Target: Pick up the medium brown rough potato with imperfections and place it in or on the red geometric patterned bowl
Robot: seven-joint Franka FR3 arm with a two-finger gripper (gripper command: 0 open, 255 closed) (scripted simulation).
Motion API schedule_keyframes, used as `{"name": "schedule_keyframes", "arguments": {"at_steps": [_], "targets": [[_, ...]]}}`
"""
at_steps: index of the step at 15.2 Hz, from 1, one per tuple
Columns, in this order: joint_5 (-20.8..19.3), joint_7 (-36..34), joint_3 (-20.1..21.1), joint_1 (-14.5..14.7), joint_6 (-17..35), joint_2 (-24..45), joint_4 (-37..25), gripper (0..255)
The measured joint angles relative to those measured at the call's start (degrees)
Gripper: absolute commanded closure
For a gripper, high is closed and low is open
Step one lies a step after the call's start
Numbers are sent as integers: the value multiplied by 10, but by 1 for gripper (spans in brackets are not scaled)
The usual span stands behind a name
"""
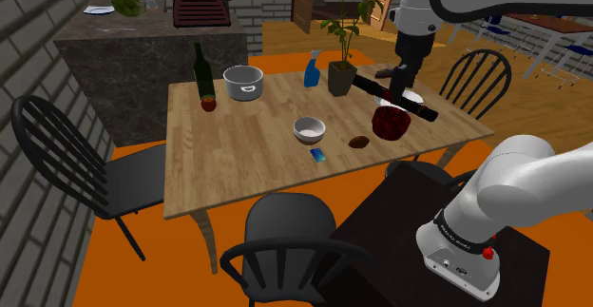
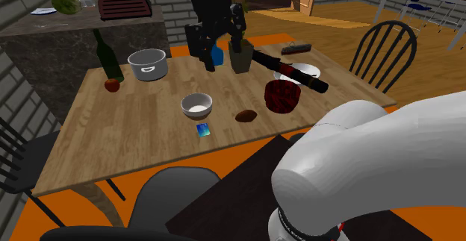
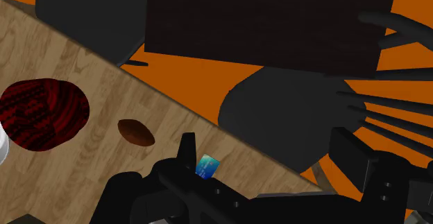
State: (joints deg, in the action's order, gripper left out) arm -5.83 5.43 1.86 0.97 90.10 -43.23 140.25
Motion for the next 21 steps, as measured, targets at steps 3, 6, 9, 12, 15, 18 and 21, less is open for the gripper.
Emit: {"name": "schedule_keyframes", "arguments": {"at_steps": [3, 6, 9, 12, 15, 18, 21], "targets": [[-11, 14, -10, -2, 23, 1, 21, 0], [-36, 46, -31, -8, 74, 4, 61, 0], [-62, 74, -54, -16, 142, 31, 97, 0], [-89, 100, -75, -23, 207, 62, 123, 0], [-118, 124, -98, -33, 283, 107, 145, 0], [-147, 149, -121, -45, 351, 156, 154, 0], [-176, 172, -145, -58, 428, 221, 156, 0]]}}
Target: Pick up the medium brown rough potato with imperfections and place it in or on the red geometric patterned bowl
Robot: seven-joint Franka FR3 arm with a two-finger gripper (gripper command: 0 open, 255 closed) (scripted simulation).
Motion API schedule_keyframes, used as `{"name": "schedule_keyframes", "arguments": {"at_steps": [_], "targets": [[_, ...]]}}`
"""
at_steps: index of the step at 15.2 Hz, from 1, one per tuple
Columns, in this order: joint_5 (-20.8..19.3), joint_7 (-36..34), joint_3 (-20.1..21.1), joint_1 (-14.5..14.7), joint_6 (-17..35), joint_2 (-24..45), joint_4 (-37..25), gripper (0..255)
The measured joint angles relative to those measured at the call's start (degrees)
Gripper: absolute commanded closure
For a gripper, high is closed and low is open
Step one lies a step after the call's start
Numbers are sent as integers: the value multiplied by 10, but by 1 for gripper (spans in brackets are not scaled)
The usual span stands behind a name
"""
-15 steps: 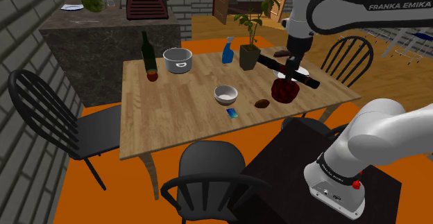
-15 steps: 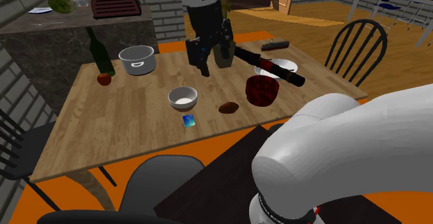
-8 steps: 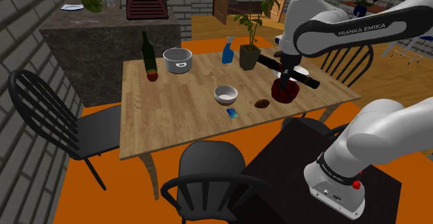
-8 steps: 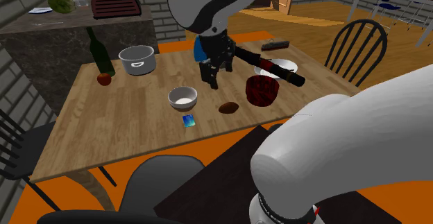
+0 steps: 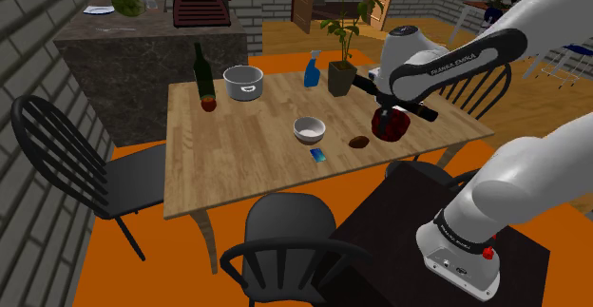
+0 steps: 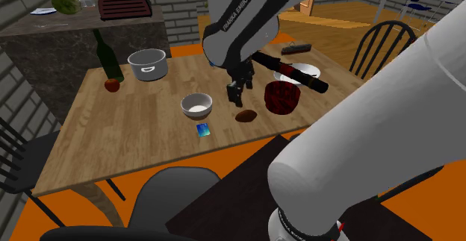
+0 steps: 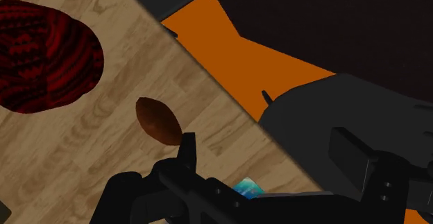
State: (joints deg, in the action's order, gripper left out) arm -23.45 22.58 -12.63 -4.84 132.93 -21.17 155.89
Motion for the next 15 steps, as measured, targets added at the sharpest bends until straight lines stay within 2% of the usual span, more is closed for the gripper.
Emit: {"name": "schedule_keyframes", "arguments": {"at_steps": [8, 15], "targets": [[-54, 43, -39, -23, 185, 202, -46, 0], [-65, 98, -51, -55, 310, 384, -135, 0]]}}
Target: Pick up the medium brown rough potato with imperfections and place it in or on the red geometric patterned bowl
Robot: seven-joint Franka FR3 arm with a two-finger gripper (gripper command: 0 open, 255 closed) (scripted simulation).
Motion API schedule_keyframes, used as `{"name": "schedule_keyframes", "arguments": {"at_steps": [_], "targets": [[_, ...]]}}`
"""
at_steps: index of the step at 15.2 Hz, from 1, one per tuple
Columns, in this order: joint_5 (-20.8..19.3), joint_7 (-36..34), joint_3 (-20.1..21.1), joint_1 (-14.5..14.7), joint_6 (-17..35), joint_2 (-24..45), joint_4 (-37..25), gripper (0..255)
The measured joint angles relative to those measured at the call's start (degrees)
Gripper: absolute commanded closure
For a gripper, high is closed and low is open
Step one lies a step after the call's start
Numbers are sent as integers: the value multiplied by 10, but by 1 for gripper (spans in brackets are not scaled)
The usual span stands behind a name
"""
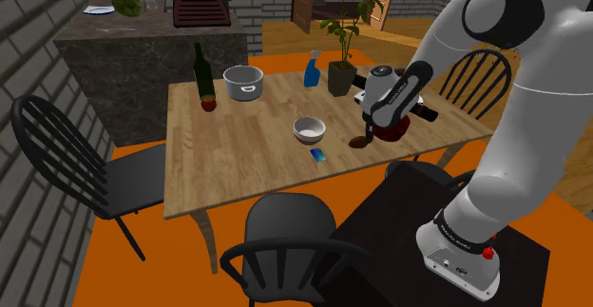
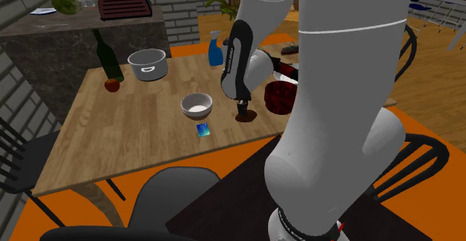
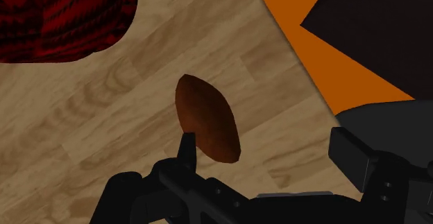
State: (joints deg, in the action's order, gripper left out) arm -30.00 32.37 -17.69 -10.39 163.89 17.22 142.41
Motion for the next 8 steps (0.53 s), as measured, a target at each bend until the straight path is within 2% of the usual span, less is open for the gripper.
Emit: {"name": "schedule_keyframes", "arguments": {"at_steps": [5, 8], "targets": [[0, 33, 11, -28, 57, 122, -85, 0], [0, 41, 15, -39, 76, 167, -118, 0]]}}
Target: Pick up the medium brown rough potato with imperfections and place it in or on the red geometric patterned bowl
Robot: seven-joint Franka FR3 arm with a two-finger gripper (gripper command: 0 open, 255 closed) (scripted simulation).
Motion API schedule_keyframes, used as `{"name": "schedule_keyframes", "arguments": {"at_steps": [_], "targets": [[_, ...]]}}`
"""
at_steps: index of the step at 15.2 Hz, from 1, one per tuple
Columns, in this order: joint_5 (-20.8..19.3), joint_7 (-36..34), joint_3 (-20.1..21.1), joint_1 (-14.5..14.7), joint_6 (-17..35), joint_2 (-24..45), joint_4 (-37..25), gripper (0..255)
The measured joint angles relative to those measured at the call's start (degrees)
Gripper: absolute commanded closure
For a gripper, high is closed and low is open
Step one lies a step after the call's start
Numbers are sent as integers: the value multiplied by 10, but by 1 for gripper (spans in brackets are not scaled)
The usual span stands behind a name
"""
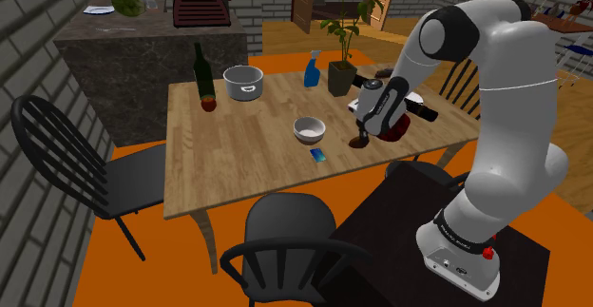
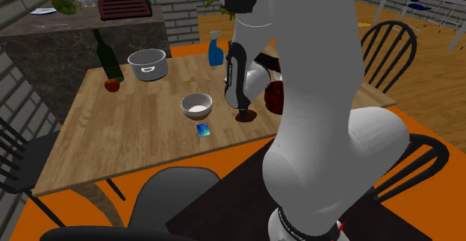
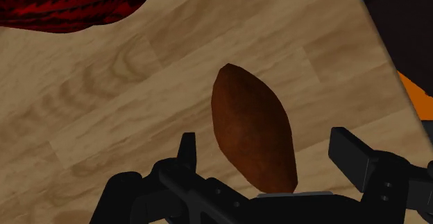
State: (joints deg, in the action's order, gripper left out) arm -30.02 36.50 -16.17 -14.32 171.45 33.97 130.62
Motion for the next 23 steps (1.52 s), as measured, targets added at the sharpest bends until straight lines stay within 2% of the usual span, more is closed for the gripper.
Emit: {"name": "schedule_keyframes", "arguments": {"at_steps": [5, 12, 13, 23], "targets": [[1, -1, 0, -8, 23, 52, -31, 0], [1, -4, -2, -7, 30, 63, -36, 0], [1, -4, -2, -7, 30, 63, -36, 255], [1, -3, -2, -7, 30, 63, -36, 255]]}}
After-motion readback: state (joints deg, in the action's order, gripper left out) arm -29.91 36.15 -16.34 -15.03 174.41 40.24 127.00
